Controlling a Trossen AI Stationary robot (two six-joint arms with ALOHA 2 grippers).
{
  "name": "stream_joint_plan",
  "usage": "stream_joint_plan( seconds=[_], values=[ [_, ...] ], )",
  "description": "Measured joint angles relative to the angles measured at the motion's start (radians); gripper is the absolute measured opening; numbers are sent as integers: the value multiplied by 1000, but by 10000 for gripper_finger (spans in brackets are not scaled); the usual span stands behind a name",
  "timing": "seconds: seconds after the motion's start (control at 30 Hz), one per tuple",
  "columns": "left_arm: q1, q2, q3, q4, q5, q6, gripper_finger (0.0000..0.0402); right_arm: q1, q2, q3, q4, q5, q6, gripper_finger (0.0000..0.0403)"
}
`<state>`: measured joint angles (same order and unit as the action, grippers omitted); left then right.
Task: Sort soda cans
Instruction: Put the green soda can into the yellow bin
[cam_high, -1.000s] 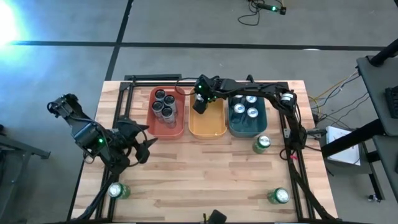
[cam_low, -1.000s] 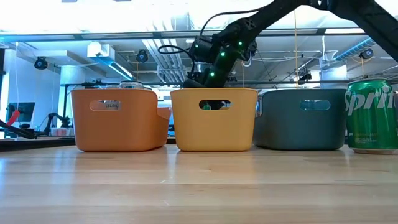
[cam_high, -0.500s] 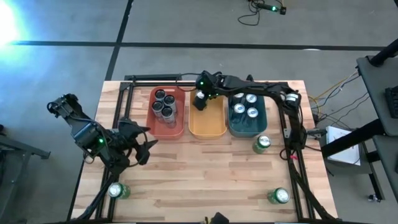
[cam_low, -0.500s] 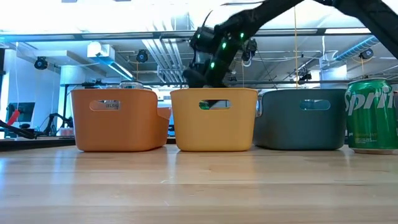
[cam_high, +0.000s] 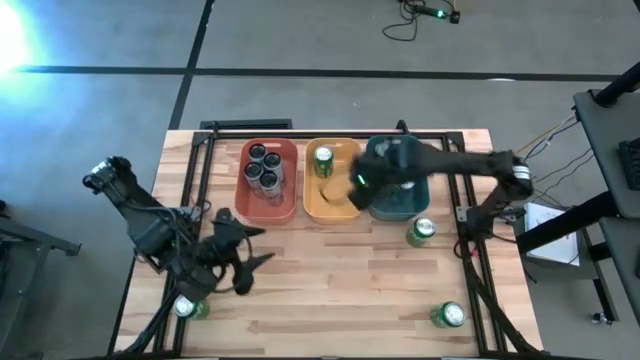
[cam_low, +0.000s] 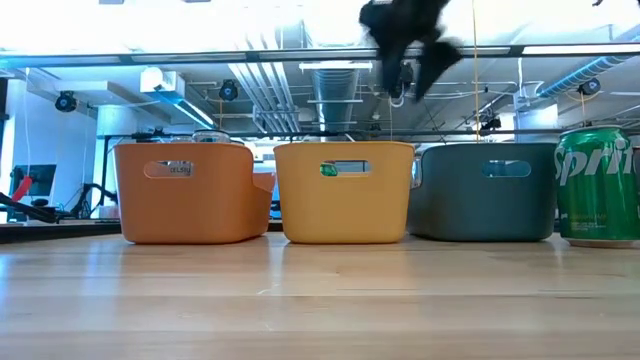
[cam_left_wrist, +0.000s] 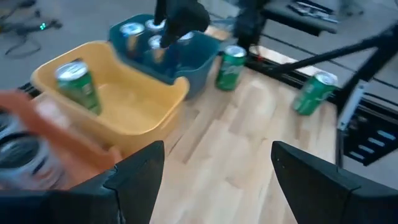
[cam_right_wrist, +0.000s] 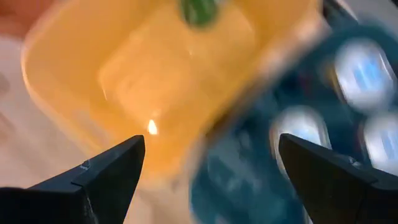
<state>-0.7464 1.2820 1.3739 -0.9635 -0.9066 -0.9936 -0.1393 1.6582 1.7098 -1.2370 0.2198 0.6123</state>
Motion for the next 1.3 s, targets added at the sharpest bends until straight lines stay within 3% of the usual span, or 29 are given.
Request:
stream_joint_plan(
  seconds=[0.13,0.33,0.57,0.7,0.83,1.0,1.3],
  values=[
    [0,67,0,130,3,130,280,181,-97,-58,-168,88,337,365],
    [1,168,0,271,90,222,280,442,-206,-219,-208,127,770,366],
    [1,226,0,393,198,271,280,589,-269,-405,-327,165,1137,366],
    [2,213,0,389,201,279,280,582,-327,-498,-305,143,1204,366],
    [4,210,0,390,202,279,280,547,-404,-592,-187,103,1198,366],
    [13,209,0,396,202,283,281,497,-475,-698,-166,87,1196,366],
    [34,209,0,407,202,275,281,442,-495,-808,-30,33,1115,366]
  ],
)
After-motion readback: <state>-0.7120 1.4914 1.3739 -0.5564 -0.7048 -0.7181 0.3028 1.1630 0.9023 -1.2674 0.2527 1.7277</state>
